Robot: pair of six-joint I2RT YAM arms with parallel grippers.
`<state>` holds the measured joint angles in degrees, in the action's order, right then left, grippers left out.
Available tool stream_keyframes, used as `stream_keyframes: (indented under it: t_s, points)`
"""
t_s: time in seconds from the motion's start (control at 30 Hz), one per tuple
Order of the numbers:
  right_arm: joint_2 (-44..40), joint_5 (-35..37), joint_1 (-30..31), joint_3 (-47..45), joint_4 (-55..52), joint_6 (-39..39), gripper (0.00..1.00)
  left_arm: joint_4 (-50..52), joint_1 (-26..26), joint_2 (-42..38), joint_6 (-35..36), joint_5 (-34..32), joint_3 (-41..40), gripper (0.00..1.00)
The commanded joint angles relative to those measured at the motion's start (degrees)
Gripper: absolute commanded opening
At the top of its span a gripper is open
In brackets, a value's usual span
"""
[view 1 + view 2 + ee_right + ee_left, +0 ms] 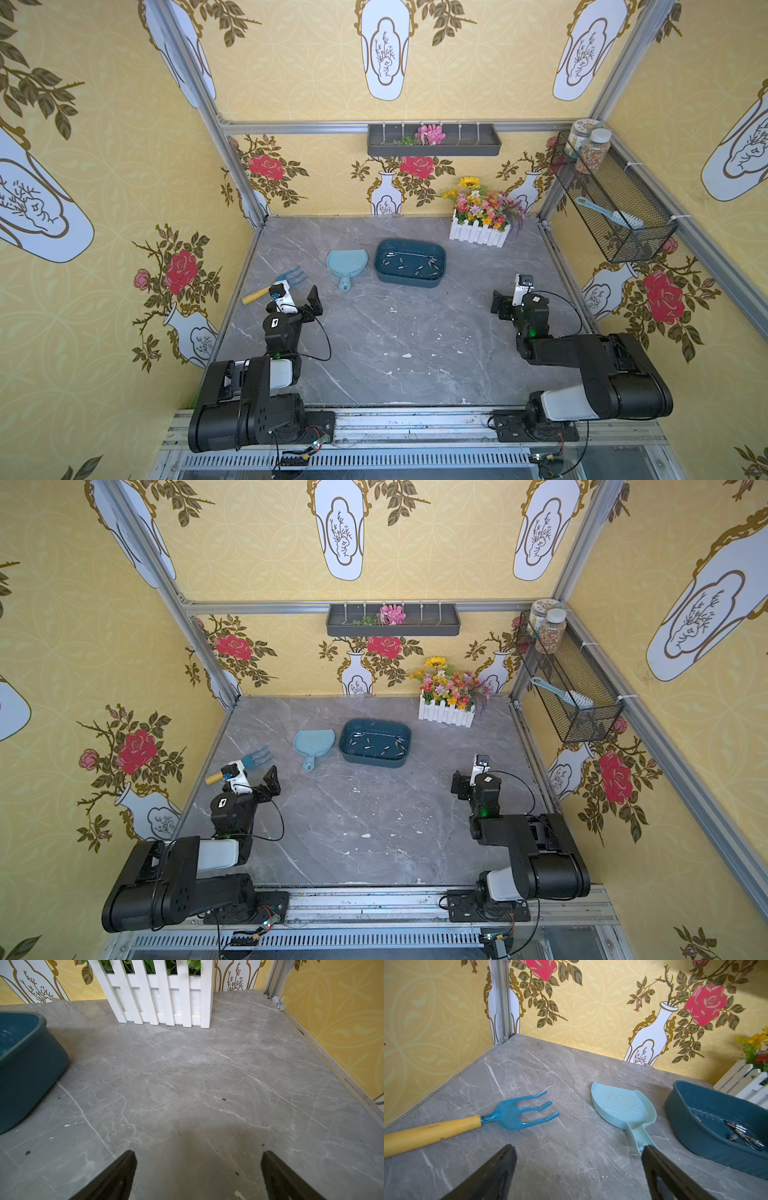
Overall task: Put the bit on the desktop into the storage box
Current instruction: Reset both arms
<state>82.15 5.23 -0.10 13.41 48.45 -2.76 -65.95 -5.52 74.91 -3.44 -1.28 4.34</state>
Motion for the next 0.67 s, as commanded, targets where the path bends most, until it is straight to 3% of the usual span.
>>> stream_keyframes:
  t_s: [0.0,0.63]
  points:
    - [-0.15,0.31,0.01,-0.10,3.25,0.13,0.97,-0.06,-0.12,-0.12,-0.29,-0.82,0.03,1.00]
    - [0.08,0.66,1.05,0.14,3.06,1.10,0.97,-0.09,-0.11,-0.22,-0.43,-0.92,-0.01,1.00]
